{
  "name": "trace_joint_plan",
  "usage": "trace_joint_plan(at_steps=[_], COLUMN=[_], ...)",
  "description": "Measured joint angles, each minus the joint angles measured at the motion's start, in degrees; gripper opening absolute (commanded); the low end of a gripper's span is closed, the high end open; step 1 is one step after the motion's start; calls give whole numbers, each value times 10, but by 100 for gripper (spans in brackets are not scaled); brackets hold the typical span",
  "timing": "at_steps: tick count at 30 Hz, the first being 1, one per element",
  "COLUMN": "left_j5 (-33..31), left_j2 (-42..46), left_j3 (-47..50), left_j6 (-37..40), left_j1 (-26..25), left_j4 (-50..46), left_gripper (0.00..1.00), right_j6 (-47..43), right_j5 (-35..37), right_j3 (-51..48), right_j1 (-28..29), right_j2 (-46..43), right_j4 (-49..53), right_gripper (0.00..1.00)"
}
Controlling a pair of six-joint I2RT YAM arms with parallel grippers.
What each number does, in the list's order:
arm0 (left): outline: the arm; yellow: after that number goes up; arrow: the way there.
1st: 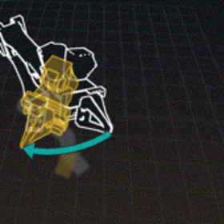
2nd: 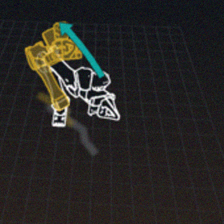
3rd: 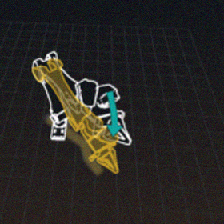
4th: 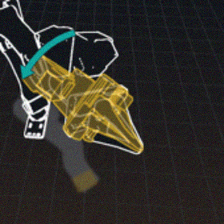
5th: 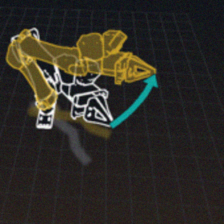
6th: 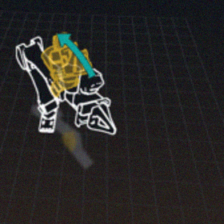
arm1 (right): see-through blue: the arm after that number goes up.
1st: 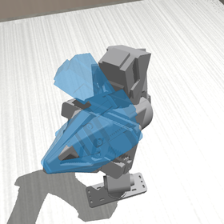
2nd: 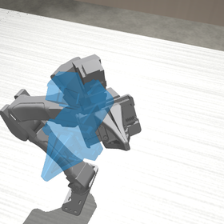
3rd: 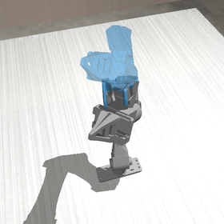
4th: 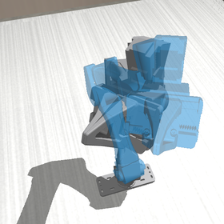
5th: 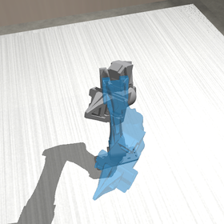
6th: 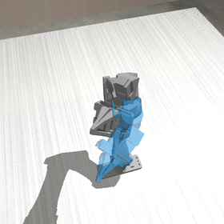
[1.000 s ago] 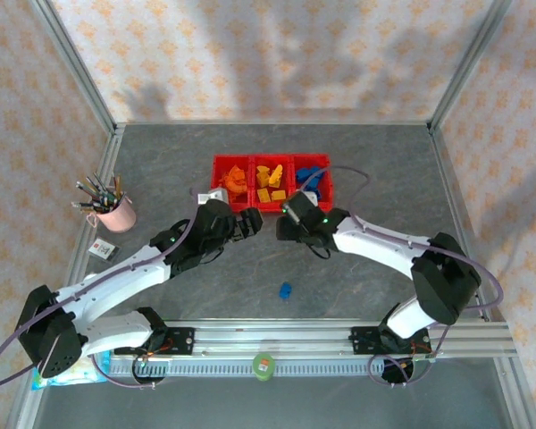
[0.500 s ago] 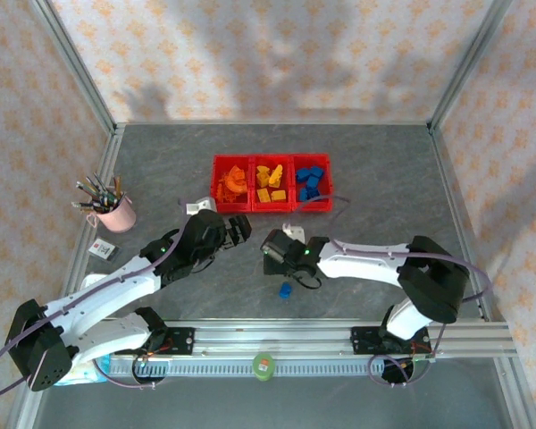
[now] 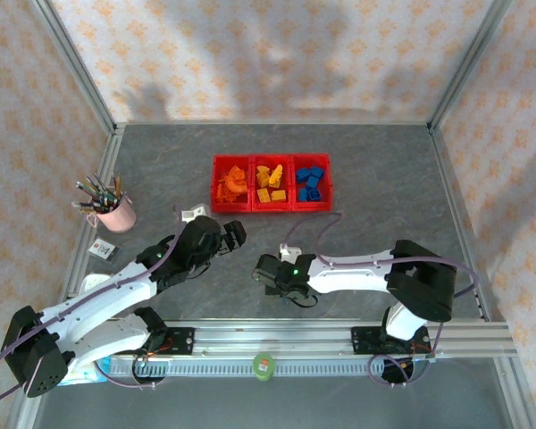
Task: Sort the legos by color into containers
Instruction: Pick up the lego from the bottom-center of the table, then place the lego in the container.
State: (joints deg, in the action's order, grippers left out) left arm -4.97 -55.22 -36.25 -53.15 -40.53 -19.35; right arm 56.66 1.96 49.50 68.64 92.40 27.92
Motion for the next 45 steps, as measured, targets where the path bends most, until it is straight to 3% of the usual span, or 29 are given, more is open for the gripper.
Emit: trace_joint_plan(at_steps=[11,21,26,33,39,45], left_j5=[0,-1,-5,-2,15,23], left_j2=[2,1,-12,-58,-113,-150], left_j3=[0,-1,-27,-90,-125,-141], left_j6=[-6,-5,8,37,54,68], left_j1=[0,0,2,26,47,57], left_j4=[-8,-8,-9,11,46,59], left_gripper=[99,99,99,99,99,99], right_j6=[13,-16,-81,-207,-287,-335], right_j5=[15,17,39,67,64,49], right_j3=[-7,12,57,147,241,336], right_j1=[0,-13,-90,-258,-361,-405], right_j2=[-3,-14,-49,-61,25,146], right_j4=[17,19,24,-4,-45,-61], right_gripper=[26,21,22,23,24,24])
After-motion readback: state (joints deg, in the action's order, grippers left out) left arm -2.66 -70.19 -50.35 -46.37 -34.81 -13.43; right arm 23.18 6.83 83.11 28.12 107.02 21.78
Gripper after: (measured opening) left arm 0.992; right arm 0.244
